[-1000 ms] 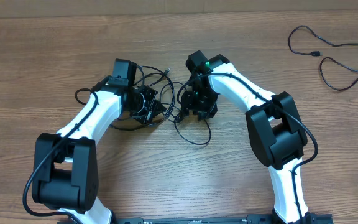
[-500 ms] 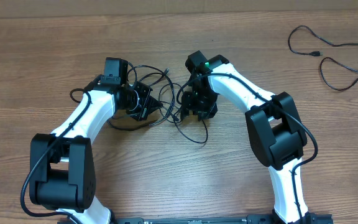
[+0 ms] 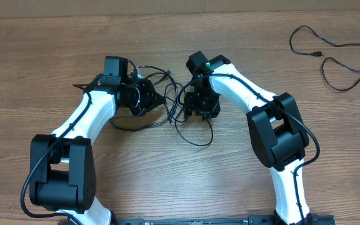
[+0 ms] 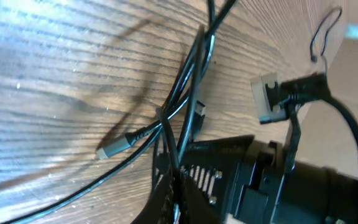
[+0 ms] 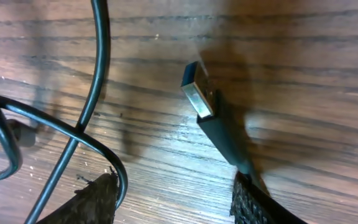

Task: Untangle cables

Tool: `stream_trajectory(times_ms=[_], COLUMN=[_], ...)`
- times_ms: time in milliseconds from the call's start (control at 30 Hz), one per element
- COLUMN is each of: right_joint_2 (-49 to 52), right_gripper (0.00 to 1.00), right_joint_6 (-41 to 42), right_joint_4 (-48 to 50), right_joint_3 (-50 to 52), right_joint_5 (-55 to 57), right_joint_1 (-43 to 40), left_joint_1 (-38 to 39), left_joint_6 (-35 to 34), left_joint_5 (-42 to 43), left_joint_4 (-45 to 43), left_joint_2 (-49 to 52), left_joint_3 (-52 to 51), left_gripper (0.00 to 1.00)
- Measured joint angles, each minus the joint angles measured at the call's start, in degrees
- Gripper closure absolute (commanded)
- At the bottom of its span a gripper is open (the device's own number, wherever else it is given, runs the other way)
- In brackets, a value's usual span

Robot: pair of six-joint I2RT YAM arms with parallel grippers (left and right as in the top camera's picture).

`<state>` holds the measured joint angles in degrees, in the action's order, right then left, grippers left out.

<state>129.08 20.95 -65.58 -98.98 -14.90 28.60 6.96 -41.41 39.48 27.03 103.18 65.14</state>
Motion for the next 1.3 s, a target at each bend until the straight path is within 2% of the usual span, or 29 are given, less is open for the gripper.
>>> stream_trajectory(times_ms=[233, 367, 433, 500, 600, 700, 800, 1000, 1033, 1200, 1300], right_joint_2=[-0.13, -0.13, -0.15, -0.17, -0.17, -0.22, -0.22, -0.24, -0.24, -0.24, -0.28], right_gripper=[0.42, 0.41, 0.42, 0.41, 0.41, 0.43, 0.43, 0.42, 0.41, 0.41, 0.41], right_joint_6=[-0.61, -0.90, -1.05, -1.14, -1.29, -1.49, -1.51, -1.51, -1.49, -1.51, -1.53], right_joint_4=[-0.02, 0.00, 0.02, 0.02, 0.07, 0.61, 1.55, 1.70, 1.73, 2.34, 2.47], right_joint_3=[0.00, 0.00, 0.02, 0.00, 0.00, 0.02, 0.00, 0.00, 0.00, 0.00, 0.02], right_joint_5=[2.49, 2.93, 2.97, 3.10, 3.17, 3.19, 3.17, 3.15, 3.15, 3.13, 3.15], right_joint_1=[0.00, 0.00, 0.00, 0.00, 0.02, 0.00, 0.00, 0.00, 0.00, -0.02, -0.02], left_joint_1=[0.00, 0.00, 0.00, 0.00, 0.00, 0.00, 0.00, 0.52, 0.72, 4.74, 7.43], left_joint_6=[14.95, 18.08, 18.84, 19.34, 19.28, 18.91, 17.51, 15.39, 15.15, 14.36, 14.34], left_joint_5=[-1.18, -5.53, -6.88, -8.09, -9.79, -10.47, -12.15, -19.15, -20.24, -25.35, -26.47], left_joint_4=[3.06, 6.05, 6.82, 7.32, 7.50, 6.71, 6.69, 7.67, 7.82, 7.08, 6.32], left_joint_2=[0.00, 0.00, -0.02, -0.02, 0.00, 0.00, 0.00, 0.00, 0.00, 1.66, 4.48], left_joint_3=[-0.02, -0.02, -0.02, -0.02, -0.02, -0.02, 0.33, 2.58, 2.60, 2.73, 2.73], left_gripper=[0.90, 0.88, 0.83, 0.80, 0.81, 0.69, 0.62, 0.61, 0.56, 0.49, 0.50])
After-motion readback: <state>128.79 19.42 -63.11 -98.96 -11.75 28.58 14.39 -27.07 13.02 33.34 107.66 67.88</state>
